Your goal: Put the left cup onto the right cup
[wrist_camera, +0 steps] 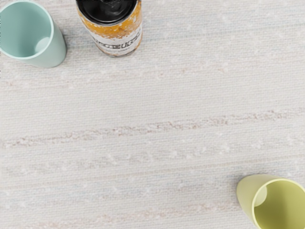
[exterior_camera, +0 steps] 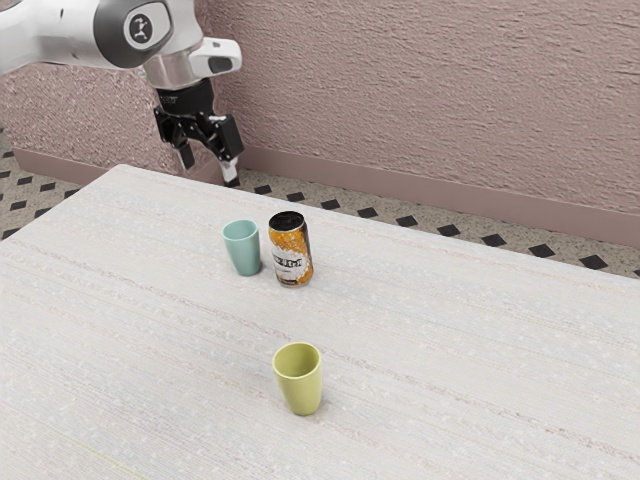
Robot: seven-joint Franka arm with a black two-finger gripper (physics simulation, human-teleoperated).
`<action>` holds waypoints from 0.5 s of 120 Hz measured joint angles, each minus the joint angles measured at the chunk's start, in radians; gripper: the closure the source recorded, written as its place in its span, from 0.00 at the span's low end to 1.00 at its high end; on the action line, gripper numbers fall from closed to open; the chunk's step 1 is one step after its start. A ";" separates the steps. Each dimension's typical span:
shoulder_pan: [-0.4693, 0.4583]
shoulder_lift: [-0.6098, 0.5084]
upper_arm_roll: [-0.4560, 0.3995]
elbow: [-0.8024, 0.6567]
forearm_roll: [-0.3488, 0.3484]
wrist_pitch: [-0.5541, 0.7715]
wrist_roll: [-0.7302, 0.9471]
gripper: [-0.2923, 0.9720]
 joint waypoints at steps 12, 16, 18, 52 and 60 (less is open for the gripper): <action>0.002 0.002 0.000 0.000 0.000 0.007 0.006 0.23; 0.002 0.003 0.000 -0.001 0.000 0.009 0.008 0.23; 0.002 0.003 0.000 -0.001 0.000 0.010 0.009 0.23; 0.019 0.041 0.011 0.019 -0.004 0.015 0.017 0.23; 0.057 0.099 0.026 0.067 -0.004 0.017 0.033 0.23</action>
